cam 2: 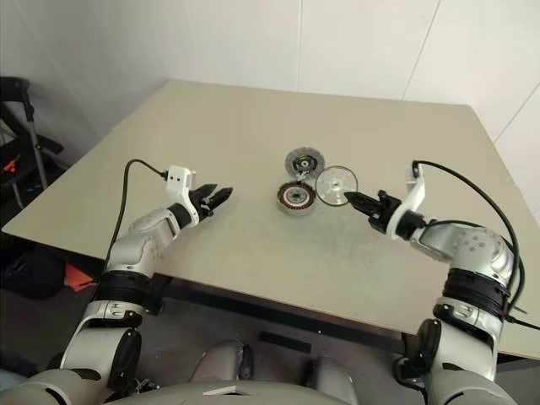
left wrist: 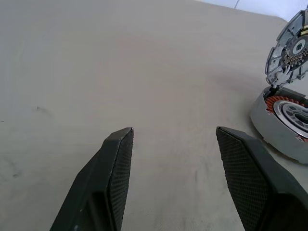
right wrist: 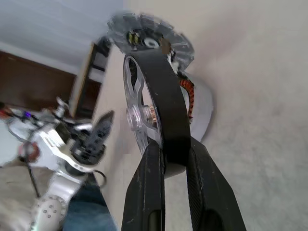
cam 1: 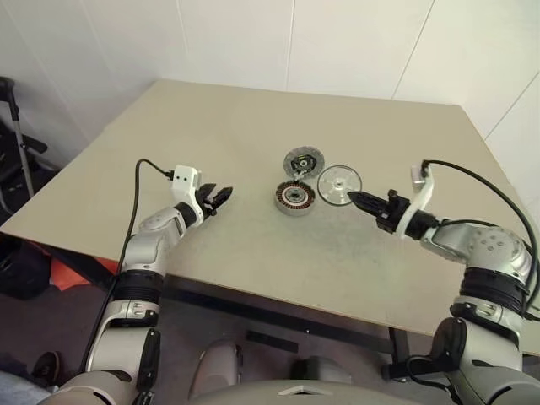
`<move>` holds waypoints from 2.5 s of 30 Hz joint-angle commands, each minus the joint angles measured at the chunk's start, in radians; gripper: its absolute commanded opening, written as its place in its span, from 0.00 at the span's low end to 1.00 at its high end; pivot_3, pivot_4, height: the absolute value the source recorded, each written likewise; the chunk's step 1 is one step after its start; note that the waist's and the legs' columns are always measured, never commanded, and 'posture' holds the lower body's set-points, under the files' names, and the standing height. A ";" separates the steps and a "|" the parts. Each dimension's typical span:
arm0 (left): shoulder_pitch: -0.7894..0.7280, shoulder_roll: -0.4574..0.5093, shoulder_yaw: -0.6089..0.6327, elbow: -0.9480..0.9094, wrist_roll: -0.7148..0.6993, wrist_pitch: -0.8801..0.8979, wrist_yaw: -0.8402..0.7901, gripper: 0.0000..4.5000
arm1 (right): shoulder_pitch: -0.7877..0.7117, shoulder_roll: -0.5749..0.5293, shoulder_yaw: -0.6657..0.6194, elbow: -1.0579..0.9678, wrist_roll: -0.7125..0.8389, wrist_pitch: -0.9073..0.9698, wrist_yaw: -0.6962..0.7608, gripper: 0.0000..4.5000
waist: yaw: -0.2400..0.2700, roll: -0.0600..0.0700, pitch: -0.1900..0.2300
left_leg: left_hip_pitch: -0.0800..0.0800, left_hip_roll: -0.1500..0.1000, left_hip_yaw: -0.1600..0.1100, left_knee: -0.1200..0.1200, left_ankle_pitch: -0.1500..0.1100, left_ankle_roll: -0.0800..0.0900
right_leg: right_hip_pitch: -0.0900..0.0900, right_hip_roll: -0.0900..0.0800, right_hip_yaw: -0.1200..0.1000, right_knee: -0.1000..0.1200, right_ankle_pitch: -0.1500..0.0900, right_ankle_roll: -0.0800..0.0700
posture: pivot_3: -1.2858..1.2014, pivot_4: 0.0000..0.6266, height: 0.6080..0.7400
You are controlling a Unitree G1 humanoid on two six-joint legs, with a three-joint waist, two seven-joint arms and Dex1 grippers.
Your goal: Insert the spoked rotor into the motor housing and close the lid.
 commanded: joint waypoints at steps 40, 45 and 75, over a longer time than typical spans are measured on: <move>0.038 -0.003 -0.016 -0.077 0.016 -0.014 0.030 0.65 | -0.361 0.151 -0.037 0.368 -0.219 -0.019 -0.165 0.07 | 0.002 0.000 0.000 | 0.001 -0.002 0.000 -0.004 0.001 -0.003 | -0.001 -0.001 0.000 0.000 0.000 0.000 | 0.52 0.00 1.00; 0.038 -0.001 -0.020 -0.076 0.019 -0.016 0.028 0.65 | -0.351 0.139 -0.041 0.372 -0.224 -0.027 -0.170 0.07 | 0.004 0.000 0.000 | 0.001 -0.002 0.000 -0.004 0.002 -0.003 | 0.000 -0.001 0.000 0.001 0.000 0.000 | 0.52 0.00 1.00; 0.037 0.001 -0.034 -0.054 0.033 -0.028 0.021 0.65 | -0.346 0.135 -0.157 0.284 -0.218 0.057 -0.237 0.07 | 0.002 0.000 0.000 | 0.001 -0.003 0.000 -0.005 0.002 -0.003 | -0.002 -0.003 0.000 0.001 0.001 0.001 | 0.52 0.00 1.00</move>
